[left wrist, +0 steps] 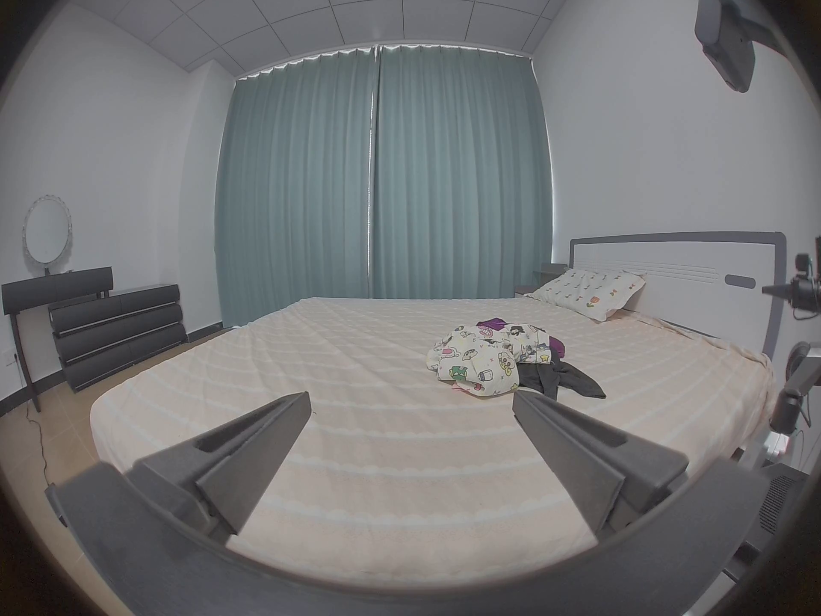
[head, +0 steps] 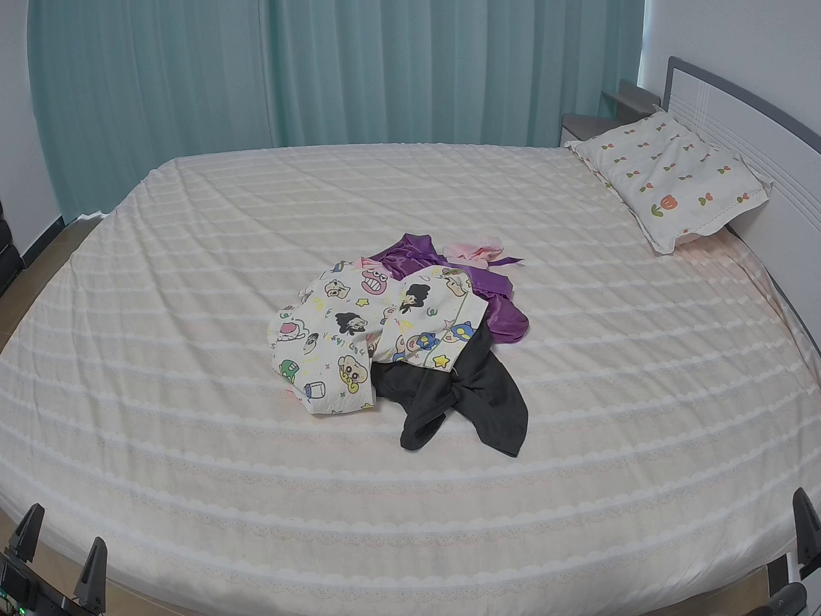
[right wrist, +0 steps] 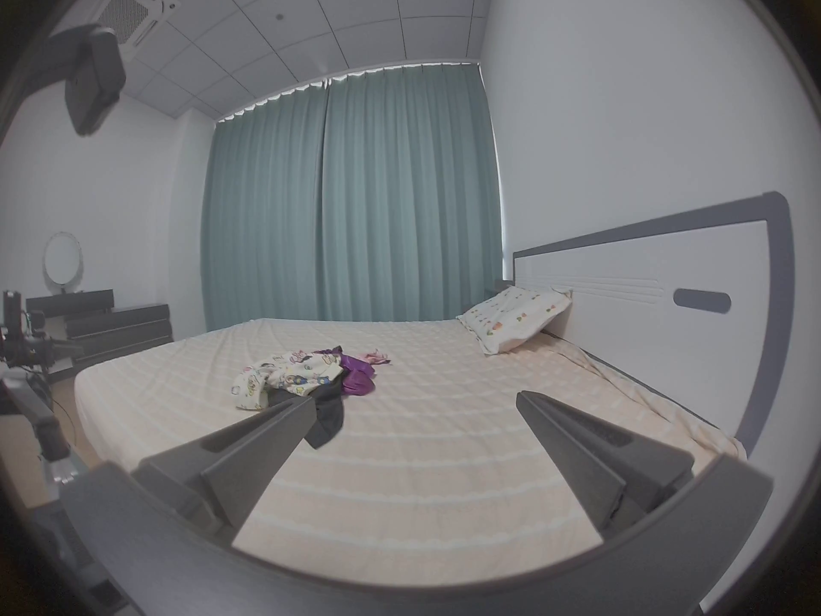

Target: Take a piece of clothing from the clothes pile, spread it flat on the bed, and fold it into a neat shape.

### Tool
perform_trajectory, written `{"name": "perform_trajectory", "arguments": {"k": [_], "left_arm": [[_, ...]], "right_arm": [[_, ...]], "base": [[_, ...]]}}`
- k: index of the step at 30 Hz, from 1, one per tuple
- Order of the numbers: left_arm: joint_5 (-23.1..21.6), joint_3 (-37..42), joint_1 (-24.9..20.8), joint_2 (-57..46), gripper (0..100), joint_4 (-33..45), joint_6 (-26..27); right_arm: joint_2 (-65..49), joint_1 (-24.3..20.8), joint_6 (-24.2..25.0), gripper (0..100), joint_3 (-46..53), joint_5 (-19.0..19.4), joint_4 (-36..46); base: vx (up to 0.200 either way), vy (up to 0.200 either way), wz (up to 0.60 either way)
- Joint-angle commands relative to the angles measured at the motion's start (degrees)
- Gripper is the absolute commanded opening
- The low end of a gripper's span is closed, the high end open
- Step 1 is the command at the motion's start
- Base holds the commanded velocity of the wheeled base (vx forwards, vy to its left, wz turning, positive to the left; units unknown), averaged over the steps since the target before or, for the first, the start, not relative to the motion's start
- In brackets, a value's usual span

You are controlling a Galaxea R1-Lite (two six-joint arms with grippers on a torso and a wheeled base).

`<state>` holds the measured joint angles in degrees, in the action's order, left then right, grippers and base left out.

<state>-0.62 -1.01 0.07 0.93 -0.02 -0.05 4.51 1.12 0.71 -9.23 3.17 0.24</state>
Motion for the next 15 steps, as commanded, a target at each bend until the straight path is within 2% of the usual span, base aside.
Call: {"name": "perform_trajectory", "arguments": {"k": [1,8,12,13,15], "left_arm": [[-0.08,0.92,0.01,-0.75,100,0.02,-0.13],[-0.08,0.92,0.01,-0.75,100,-0.06,-0.13],[-0.08,0.92,0.01,-0.75,100,0.02,-0.04],[-0.08,0.92,0.01,-0.75,100,0.02,-0.04],[-0.08,0.92,0.01,-0.75,100,0.02,-0.13]], "right_arm": [[18.52,1.69,1.4,100,-4.31,5.88,0.64],[34.69,0.11,4.57,100,-2.64,9.14,-3.23],[50.86,-4.2,7.99,100,-2.64,9.14,-13.08],[50.86,-4.2,7.99,100,-2.64,9.14,-13.08],[62.55,-7.1,11.77,100,-2.72,8.7,-23.18]], "base": [[0.0,0.0,0.0],[0.0,0.0,0.0],[0.0,0.0,0.0],[0.0,0.0,0.0],[0.0,0.0,0.0]]}}
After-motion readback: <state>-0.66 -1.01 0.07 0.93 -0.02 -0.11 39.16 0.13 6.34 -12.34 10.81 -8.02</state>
